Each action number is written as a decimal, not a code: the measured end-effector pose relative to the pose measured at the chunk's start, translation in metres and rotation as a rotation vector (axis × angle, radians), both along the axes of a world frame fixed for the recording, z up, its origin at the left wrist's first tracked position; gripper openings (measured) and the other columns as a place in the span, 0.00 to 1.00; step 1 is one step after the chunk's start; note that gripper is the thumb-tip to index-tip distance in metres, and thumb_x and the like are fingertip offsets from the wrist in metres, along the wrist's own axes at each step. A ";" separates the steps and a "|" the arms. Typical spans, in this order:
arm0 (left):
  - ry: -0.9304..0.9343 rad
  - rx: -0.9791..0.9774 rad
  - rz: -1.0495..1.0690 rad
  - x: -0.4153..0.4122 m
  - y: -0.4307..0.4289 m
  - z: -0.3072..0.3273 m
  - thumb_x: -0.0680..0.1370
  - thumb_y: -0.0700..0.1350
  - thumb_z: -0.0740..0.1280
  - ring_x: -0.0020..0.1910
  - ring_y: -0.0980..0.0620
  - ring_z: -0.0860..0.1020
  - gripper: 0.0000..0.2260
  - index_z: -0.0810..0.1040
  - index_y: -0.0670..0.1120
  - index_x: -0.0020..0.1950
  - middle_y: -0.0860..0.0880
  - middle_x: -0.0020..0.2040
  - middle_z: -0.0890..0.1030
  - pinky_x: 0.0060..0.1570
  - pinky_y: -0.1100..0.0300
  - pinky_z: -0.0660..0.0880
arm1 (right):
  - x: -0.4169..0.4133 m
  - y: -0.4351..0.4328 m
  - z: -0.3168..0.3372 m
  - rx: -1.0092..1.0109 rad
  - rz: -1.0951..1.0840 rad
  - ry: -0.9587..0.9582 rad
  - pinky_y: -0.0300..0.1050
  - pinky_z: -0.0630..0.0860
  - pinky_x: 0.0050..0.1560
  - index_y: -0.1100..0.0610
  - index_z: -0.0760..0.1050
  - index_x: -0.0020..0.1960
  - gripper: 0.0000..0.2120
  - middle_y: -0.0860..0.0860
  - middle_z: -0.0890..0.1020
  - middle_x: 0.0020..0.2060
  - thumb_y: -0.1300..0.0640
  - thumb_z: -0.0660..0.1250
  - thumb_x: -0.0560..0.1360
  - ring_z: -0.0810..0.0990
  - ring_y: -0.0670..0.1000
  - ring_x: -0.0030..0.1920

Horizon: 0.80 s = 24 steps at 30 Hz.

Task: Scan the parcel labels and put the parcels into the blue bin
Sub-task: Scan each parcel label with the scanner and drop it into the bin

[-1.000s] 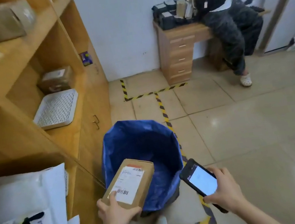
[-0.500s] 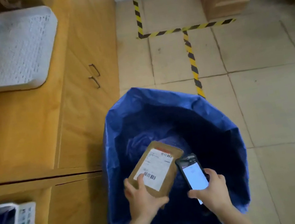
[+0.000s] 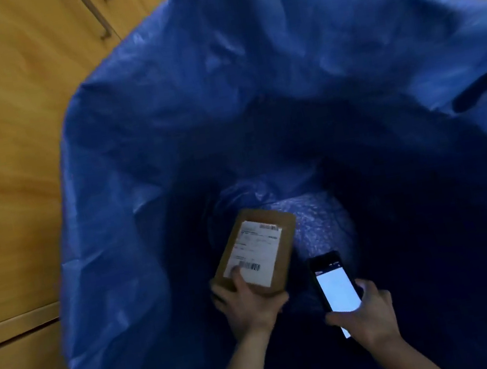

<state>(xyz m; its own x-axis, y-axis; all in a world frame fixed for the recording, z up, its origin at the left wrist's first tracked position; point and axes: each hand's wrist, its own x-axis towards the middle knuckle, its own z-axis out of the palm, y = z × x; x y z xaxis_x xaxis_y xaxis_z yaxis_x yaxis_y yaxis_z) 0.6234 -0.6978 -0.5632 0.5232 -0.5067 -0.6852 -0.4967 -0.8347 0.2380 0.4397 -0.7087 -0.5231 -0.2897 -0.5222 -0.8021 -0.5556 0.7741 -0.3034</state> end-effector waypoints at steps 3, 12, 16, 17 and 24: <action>0.069 -0.008 0.066 0.004 -0.007 -0.021 0.57 0.59 0.80 0.75 0.37 0.46 0.55 0.50 0.60 0.76 0.46 0.75 0.35 0.72 0.46 0.62 | 0.003 -0.004 -0.019 -0.021 -0.001 -0.007 0.55 0.77 0.53 0.54 0.69 0.65 0.38 0.52 0.66 0.52 0.57 0.79 0.57 0.72 0.54 0.53; 0.064 0.130 -0.284 0.014 -0.011 0.014 0.62 0.62 0.77 0.77 0.42 0.40 0.53 0.46 0.60 0.77 0.47 0.77 0.35 0.71 0.46 0.60 | 0.009 0.005 0.024 -0.016 -0.033 -0.053 0.54 0.76 0.56 0.50 0.68 0.64 0.38 0.50 0.66 0.52 0.56 0.78 0.55 0.74 0.55 0.53; 0.025 0.101 -0.390 0.008 -0.013 0.071 0.69 0.59 0.74 0.73 0.43 0.57 0.42 0.55 0.54 0.77 0.44 0.75 0.55 0.66 0.50 0.67 | 0.006 0.009 0.083 -0.050 -0.056 -0.044 0.54 0.75 0.57 0.52 0.69 0.65 0.40 0.51 0.66 0.52 0.56 0.78 0.55 0.74 0.55 0.54; 0.022 0.087 -0.406 0.006 -0.014 0.090 0.71 0.58 0.72 0.71 0.43 0.61 0.38 0.58 0.53 0.75 0.45 0.72 0.61 0.64 0.51 0.68 | 0.005 0.010 0.102 -0.070 -0.070 -0.049 0.54 0.75 0.56 0.53 0.69 0.65 0.40 0.51 0.66 0.51 0.57 0.78 0.55 0.74 0.55 0.54; 0.045 -0.114 -0.477 -0.017 -0.003 0.238 0.75 0.51 0.68 0.62 0.47 0.73 0.21 0.68 0.52 0.67 0.49 0.61 0.72 0.56 0.52 0.74 | -0.017 0.035 0.247 -0.243 -0.133 -0.108 0.48 0.74 0.56 0.52 0.68 0.66 0.42 0.51 0.68 0.54 0.56 0.78 0.54 0.72 0.50 0.53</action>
<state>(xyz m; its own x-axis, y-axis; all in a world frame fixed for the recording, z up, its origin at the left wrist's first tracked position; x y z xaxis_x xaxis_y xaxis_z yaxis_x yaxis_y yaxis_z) 0.6062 -0.7007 -0.3255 0.1859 -0.7560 -0.6277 -0.8045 -0.4838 0.3445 0.4227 -0.6734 -0.2764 -0.2887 -0.6661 -0.6877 -0.4085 0.7354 -0.5407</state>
